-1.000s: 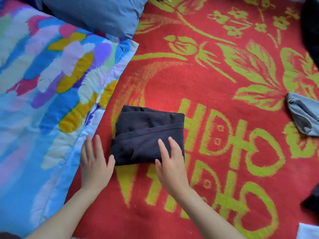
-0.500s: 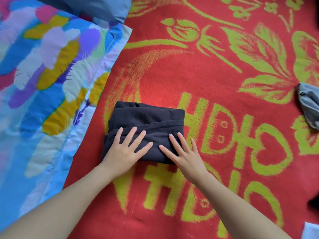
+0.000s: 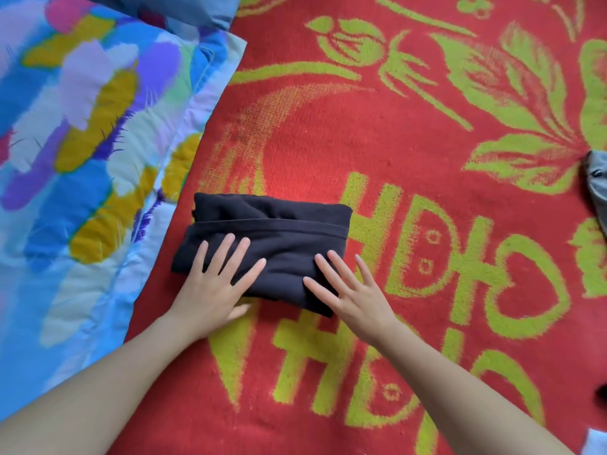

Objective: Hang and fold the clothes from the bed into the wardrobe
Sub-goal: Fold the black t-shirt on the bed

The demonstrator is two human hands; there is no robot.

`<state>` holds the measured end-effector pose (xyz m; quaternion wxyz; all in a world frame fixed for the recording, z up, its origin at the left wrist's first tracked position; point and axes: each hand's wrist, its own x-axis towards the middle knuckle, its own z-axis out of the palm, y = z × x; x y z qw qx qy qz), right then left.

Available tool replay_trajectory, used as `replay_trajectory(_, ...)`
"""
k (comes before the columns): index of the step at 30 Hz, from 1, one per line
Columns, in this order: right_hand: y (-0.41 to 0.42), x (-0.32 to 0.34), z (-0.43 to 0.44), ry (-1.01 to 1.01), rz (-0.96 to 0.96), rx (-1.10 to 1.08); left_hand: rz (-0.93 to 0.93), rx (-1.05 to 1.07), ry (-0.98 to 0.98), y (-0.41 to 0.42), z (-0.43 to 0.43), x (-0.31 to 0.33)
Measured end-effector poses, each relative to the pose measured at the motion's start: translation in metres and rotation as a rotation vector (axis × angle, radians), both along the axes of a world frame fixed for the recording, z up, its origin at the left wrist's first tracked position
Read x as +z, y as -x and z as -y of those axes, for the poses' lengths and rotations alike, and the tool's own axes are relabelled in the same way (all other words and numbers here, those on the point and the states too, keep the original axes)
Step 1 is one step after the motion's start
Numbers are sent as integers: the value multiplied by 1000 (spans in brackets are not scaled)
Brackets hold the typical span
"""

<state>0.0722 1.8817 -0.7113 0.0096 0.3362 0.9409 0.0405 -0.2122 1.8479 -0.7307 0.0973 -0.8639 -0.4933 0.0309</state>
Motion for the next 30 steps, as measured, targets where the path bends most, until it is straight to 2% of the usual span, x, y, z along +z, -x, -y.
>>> replay_trajectory(5, 5, 3, -10, 119, 24, 45, 18, 118, -71, -17, 2, 7)
replay_trajectory(8, 4, 13, -28, 121, -94, 131, 55, 198, -81, -26, 9, 3)
replay_trajectory(9, 7, 16, -36, 110, -172, 65, 58, 219, -81, -28, 11, 2)
replay_trajectory(12, 46, 31, -65, 129, -336, -324, 77, 270, -62, -31, 17, 0)
replay_trajectory(13, 64, 38, -75, 167, -315, -406, 88, 281, -42, -33, 18, 0)
replay_trajectory(16, 108, 46, -95, 525, -87, -491, 105, 299, 4, -34, 19, 0)
replay_trajectory(17, 116, 45, -99, 574, -25, -504, 108, 302, 25, -34, 18, 1)
replay_trajectory(18, 123, 47, -102, 575, 28, -524, 106, 303, 41, -33, 18, 2)
replay_trajectory(20, 130, 47, -106, 513, -43, -537, 98, 290, 53, -33, 17, 3)
replay_trajectory(22, 133, 47, -109, 366, -349, -498, 96, 273, 49, -30, 13, 6)
replay_trajectory(24, 128, 44, -108, 150, -569, -555, 101, 245, 15, -27, 8, 11)
replay_trajectory(25, 125, 40, -105, 89, -594, -620, 105, 218, -7, -26, 4, 13)
replay_trajectory(28, 118, 23, -90, 96, -459, -800, 104, 103, -34, -23, -4, 15)
replay_trajectory(30, 111, 19, -81, 107, -382, -777, 67, 41, 7, -18, -12, 15)
